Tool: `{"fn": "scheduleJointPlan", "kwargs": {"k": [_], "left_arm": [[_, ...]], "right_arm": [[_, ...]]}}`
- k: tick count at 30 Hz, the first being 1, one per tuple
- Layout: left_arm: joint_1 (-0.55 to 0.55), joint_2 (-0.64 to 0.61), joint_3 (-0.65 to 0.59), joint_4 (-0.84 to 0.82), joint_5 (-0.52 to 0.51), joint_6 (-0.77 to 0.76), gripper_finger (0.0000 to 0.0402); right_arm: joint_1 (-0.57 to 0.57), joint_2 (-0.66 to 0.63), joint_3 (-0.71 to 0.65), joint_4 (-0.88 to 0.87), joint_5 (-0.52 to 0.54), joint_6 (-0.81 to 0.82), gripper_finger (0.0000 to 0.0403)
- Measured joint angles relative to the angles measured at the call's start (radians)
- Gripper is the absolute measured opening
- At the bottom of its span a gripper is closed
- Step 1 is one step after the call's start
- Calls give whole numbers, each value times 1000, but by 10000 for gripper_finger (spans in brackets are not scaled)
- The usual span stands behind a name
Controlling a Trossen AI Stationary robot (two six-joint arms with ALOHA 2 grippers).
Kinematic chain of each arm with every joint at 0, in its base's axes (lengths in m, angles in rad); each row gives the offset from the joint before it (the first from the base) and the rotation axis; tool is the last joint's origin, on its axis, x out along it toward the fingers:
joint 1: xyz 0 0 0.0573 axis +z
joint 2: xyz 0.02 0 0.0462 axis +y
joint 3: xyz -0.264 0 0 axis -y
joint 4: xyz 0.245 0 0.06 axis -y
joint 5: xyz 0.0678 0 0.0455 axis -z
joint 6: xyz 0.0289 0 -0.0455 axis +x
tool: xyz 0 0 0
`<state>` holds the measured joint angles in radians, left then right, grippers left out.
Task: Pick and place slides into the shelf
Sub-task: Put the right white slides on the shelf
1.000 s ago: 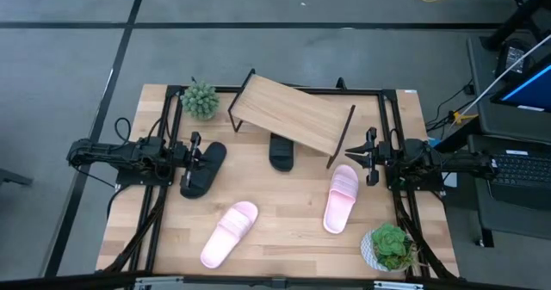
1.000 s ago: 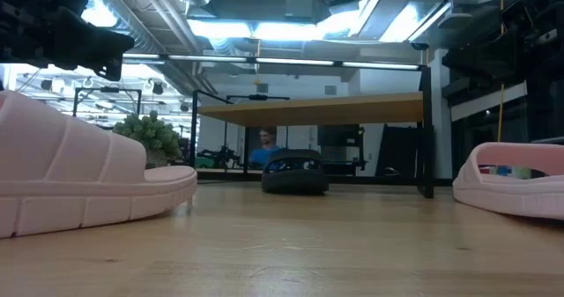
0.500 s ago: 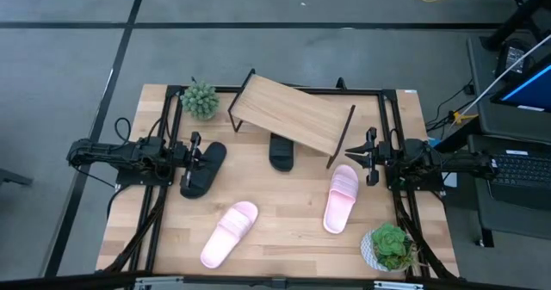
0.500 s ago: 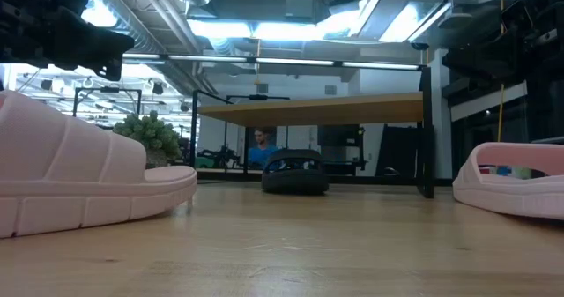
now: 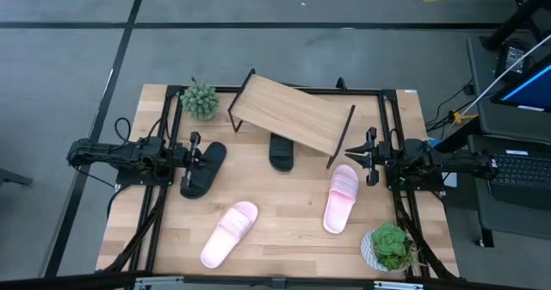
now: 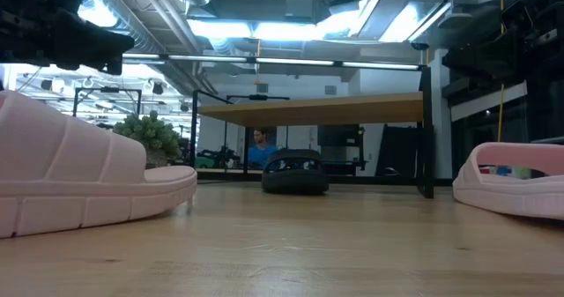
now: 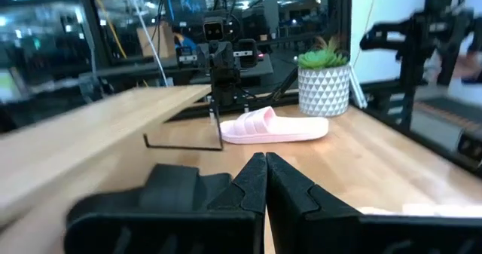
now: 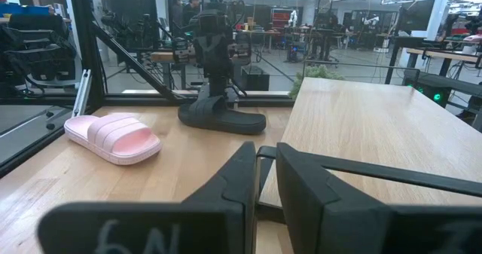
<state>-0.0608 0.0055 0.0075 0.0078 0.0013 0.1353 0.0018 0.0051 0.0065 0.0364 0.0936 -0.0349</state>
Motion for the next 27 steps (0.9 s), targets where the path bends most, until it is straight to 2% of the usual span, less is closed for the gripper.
{"fn": "scheduleJointPlan", "kwargs": {"k": [15, 27], "left_arm": [[0, 0, 0, 0, 0, 33, 0], [0, 0, 0, 6, 0, -25, 0]], "right_arm": [[0, 0, 0, 0, 0, 0, 58], [0, 0, 0, 0, 0, 28, 58]]}}
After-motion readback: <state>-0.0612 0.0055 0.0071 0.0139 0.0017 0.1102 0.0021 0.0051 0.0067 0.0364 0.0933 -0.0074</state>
